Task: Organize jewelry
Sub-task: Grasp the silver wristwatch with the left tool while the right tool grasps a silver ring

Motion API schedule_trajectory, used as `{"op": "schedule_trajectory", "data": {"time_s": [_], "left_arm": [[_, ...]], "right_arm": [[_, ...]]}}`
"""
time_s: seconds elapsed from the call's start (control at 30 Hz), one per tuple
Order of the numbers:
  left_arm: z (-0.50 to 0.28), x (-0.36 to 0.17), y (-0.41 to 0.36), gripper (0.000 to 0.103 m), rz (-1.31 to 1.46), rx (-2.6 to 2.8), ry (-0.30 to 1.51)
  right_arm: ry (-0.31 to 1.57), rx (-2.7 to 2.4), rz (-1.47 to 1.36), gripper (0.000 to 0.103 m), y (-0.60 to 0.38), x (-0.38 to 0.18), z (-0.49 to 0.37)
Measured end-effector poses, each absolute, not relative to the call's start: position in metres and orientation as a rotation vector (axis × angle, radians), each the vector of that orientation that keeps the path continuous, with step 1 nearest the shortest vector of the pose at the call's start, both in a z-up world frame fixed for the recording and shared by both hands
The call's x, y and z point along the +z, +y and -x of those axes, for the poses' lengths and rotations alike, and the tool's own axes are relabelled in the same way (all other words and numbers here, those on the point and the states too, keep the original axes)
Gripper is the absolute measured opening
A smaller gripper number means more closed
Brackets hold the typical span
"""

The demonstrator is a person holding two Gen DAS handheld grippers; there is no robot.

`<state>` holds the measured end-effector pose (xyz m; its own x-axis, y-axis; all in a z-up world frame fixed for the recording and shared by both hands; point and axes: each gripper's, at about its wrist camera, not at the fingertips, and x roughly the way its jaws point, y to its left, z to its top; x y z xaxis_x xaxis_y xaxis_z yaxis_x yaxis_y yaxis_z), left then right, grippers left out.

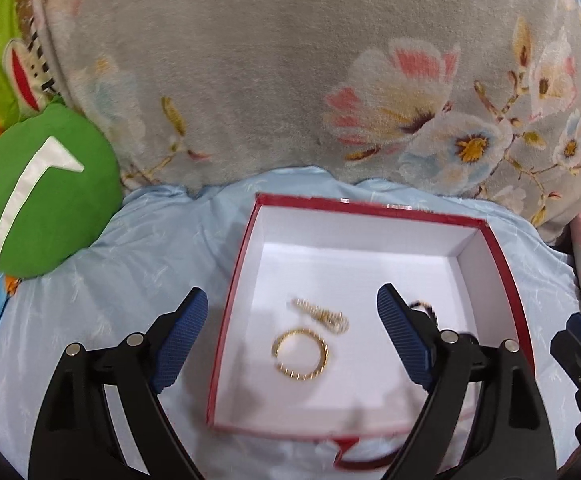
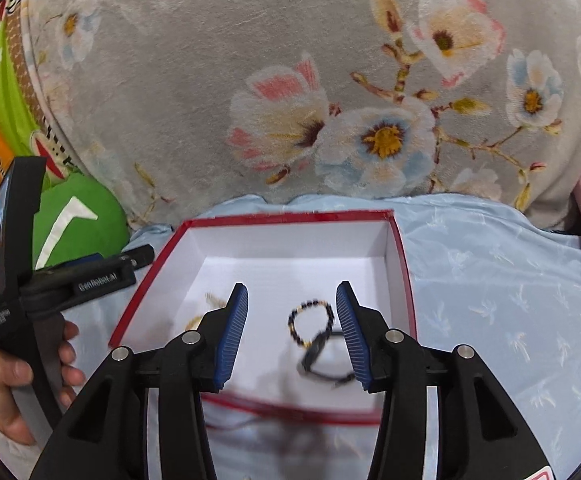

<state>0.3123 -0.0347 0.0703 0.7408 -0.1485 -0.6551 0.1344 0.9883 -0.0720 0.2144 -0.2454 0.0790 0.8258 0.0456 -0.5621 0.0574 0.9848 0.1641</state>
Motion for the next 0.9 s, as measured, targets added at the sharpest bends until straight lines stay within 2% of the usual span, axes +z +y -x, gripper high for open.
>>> {"op": "schedule_trajectory", "data": {"time_s": [0.47, 0.9], "left_arm": [[-0.200, 0.019, 0.002, 0.084, 0.040, -0.162, 0.872], [-0.144, -0.044, -0.022, 0.084, 0.000, -0.233, 1.033]], "right_arm": [[0.744, -0.024, -0.207, 0.046, -0.234, 0.028, -0.108], [0.887, -0.035, -0.226, 0.046, -0.227, -0.025, -0.054]]}}
